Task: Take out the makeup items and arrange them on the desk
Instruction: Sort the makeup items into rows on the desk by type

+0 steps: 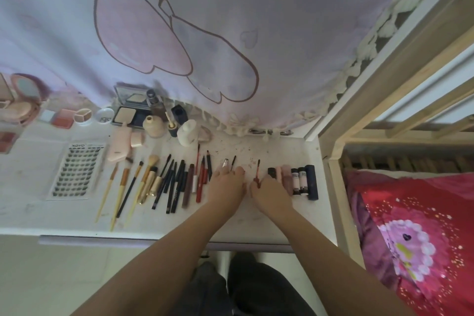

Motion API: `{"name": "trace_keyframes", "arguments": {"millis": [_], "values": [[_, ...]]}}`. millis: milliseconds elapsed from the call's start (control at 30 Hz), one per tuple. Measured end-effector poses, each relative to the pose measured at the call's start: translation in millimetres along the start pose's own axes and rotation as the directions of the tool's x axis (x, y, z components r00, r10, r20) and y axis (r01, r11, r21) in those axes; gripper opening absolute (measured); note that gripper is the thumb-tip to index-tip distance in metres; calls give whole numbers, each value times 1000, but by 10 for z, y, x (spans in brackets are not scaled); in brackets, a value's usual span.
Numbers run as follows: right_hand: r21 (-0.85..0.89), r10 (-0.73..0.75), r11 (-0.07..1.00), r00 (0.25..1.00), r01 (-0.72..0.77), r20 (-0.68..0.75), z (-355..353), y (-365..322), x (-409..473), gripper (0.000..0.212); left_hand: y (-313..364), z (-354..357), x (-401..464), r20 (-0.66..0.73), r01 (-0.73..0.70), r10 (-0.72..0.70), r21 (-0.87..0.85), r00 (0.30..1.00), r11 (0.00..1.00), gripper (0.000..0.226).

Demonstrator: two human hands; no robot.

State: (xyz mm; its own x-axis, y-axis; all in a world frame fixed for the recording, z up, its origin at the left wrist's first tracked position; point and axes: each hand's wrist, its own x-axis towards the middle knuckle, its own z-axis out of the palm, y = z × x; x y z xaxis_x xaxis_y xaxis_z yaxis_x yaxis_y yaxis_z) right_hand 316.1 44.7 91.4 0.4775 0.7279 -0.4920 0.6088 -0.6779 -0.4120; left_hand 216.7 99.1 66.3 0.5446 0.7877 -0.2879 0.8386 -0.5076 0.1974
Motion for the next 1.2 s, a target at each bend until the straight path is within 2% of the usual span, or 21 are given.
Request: {"name": "trace_keyframes", "arguments": {"millis": [233,367,467,533,600,733,867,933,1067,1200], "values": [[-189,-58,979,996,70,70,251,-164,70,36,-170,15,-18,-76,-13,16,34,997,999,24],[-231,-97,965,987,125,127,162,-150,110,39,-169,-37,-22,-122,-31,34,25,992,999,22],[-288,-168,944,986,161,-3,-212,-23,224,31,-8,-127,4,-145,-74,70,-26,987,997,26],[-287,-181,945,982,159,-53,-446,100,348,26,204,-132,38,-105,-121,119,-14,987,993,28],[-280,-180,946,984,166,-22,-576,166,435,25,429,-77,87,-22,-131,131,13,991,991,30],[-268,-184,944,982,191,54,-551,191,523,22,622,14,210,89,-27,22,62,996,998,38],[-225,-194,953,979,205,70,-493,173,548,22,570,25,260,92,41,-52,114,994,993,34],[-209,-205,954,976,216,72,-492,134,540,29,530,13,252,58,41,-45,63,997,997,34],[-95,-219,967,964,235,154,-616,33,571,43,404,-120,178,-71,-75,73,-25,995,997,38],[54,-299,954,930,295,214,-775,-19,525,38,297,-350,100,-5,-67,69,-311,998,948,31]]}}
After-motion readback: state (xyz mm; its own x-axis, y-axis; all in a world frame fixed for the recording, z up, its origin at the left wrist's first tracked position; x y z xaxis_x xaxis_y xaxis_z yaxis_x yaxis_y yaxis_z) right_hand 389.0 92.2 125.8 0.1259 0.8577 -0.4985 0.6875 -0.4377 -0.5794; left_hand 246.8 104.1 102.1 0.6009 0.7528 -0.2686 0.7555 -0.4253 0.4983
